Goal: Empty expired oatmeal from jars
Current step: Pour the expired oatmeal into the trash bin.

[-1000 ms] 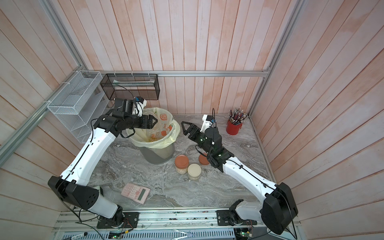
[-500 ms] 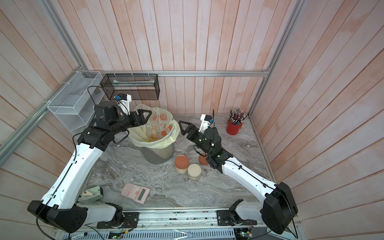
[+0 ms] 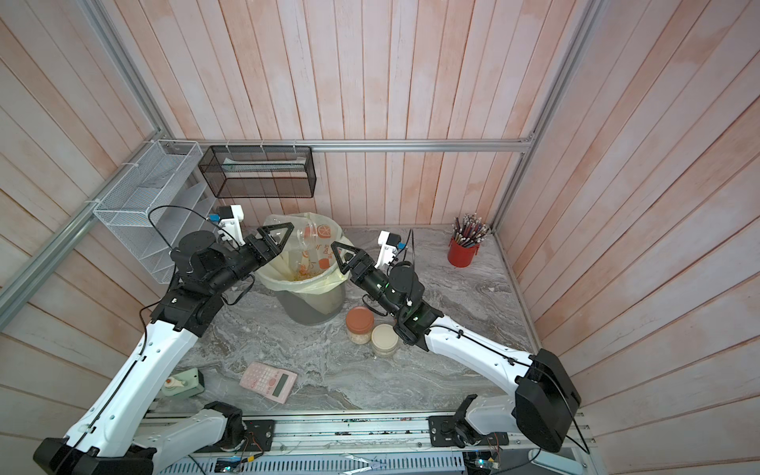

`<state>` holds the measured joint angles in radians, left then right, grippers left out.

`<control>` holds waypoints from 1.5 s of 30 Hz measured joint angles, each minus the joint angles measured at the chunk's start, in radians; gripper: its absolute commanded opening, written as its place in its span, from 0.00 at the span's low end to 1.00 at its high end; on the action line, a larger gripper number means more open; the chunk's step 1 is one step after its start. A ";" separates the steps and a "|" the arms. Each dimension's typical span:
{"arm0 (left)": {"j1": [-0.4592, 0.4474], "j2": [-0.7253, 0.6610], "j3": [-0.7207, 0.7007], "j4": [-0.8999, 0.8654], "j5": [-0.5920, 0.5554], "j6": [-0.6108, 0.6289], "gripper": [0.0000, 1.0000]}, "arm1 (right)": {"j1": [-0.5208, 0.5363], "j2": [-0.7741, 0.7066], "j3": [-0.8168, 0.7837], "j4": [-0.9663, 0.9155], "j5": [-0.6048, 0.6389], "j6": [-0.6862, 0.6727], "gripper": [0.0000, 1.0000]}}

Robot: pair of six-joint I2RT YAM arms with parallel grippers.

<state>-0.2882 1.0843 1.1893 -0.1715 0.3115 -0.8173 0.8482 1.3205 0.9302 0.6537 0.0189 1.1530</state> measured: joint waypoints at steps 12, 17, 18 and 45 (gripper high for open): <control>-0.040 -0.058 -0.159 0.247 0.021 -0.248 0.19 | 0.064 0.053 0.000 0.094 0.063 0.089 0.98; -0.062 -0.063 -0.184 0.312 0.021 -0.304 0.18 | 0.087 0.056 -0.001 0.137 0.090 0.108 0.98; -0.071 -0.068 -0.196 0.336 0.021 -0.317 0.18 | 0.090 0.056 -0.001 0.148 0.092 0.113 0.98; -0.313 -0.103 -0.357 0.531 -0.112 -0.392 0.15 | 0.146 0.080 0.001 0.259 0.187 0.190 0.98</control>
<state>-0.6014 0.9813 0.8322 0.3592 0.1993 -1.2091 0.9943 1.4002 0.9314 0.9131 0.2054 1.3434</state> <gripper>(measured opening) 0.832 0.980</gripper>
